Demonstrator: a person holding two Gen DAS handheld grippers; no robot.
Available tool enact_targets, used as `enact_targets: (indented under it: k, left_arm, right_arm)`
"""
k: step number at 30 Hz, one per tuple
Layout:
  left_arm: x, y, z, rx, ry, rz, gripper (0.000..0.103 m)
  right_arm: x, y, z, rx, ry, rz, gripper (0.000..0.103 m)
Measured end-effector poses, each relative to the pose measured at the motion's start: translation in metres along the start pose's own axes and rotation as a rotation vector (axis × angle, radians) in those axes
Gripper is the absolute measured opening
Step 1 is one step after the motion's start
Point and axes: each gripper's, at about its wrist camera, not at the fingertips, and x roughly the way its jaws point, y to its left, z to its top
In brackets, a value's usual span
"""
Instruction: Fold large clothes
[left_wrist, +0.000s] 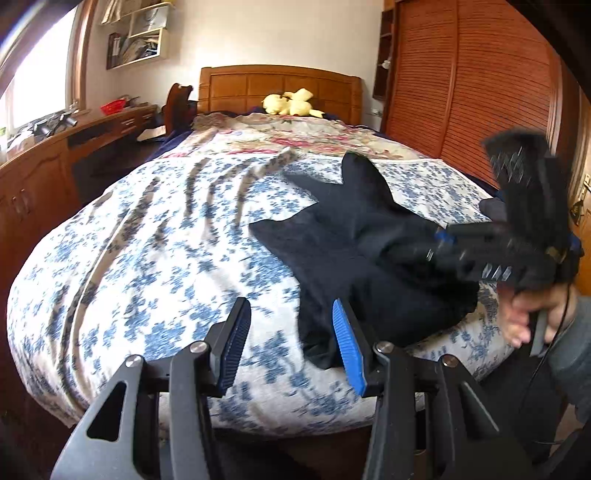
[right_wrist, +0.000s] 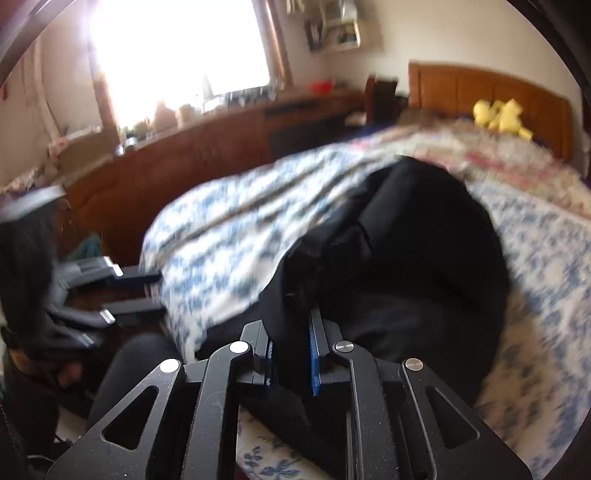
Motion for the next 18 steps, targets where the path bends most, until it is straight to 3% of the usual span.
enact_targets:
  k: [6,9,14,18]
  left_arm:
    - [0.003,0.009,-0.001,-0.016,0.001,0.013,0.045]
    - [0.004,0.005,0.001,-0.018,-0.007,0.012,0.045]
    - [0.003,-0.008,0.006,0.003,-0.015,0.01,0.045]
    - [0.002,-0.025,0.014,0.032,-0.032,0.001,0.045]
  right_arm:
    - [0.013,0.0,-0.005,0.033,0.025,-0.014,0.019]
    - [0.003,0.004,0.005,0.018,0.031,-0.012,0.045]
    - [-0.04,0.005,0.02,-0.024,-0.056,-0.069,0.05]
    - [-0.058,-0.014,0.017,-0.073,-0.074,-0.181,0.05]
